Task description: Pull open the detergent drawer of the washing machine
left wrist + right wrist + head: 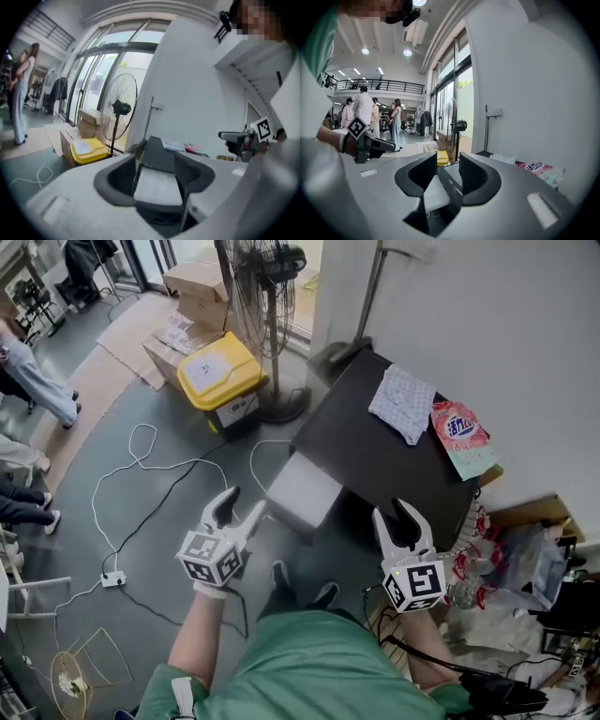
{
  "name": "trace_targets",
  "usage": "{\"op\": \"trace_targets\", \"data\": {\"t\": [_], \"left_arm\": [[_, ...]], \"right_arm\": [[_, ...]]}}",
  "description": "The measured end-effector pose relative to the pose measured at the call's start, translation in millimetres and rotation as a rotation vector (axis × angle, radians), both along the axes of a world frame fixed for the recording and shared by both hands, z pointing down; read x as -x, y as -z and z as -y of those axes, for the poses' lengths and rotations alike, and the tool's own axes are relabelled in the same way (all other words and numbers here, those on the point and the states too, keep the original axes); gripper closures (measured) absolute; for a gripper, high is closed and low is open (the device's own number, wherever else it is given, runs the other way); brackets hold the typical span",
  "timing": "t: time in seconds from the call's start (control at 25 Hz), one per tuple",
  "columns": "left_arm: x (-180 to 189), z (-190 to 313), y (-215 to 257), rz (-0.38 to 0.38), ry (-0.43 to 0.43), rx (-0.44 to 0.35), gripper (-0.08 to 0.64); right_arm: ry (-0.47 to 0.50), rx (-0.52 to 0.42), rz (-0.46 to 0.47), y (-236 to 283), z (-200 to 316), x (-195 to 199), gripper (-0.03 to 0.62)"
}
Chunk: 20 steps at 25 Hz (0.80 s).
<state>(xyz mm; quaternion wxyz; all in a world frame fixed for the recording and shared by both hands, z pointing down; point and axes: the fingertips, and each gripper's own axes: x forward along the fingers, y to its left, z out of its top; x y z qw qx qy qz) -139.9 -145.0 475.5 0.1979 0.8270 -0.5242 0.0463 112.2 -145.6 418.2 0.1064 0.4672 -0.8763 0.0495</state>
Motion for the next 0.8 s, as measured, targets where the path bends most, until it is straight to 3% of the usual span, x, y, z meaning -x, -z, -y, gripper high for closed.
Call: {"op": "trace_targets", "data": {"t": [0.12,0.56,0.8], "left_arm": [[-3.1,2.3,43.2,0.061,0.051,-0.088,0.368],[-38.9,-7.5,162.5,0.128,0.053,-0.387,0.522],[-50.7,-12.4,191.4,0.15,0.064,-0.457,0.561]], "right_arm": [[-0.011,-0.045,-0.001,20.8,3.9,5.9,0.445],[-0.027,-0.199,0.069,92.6,1.8,2.6,0.481],[-0.025,-0.266,0.09,114.1,-0.8,-8.9,0.5]]}}
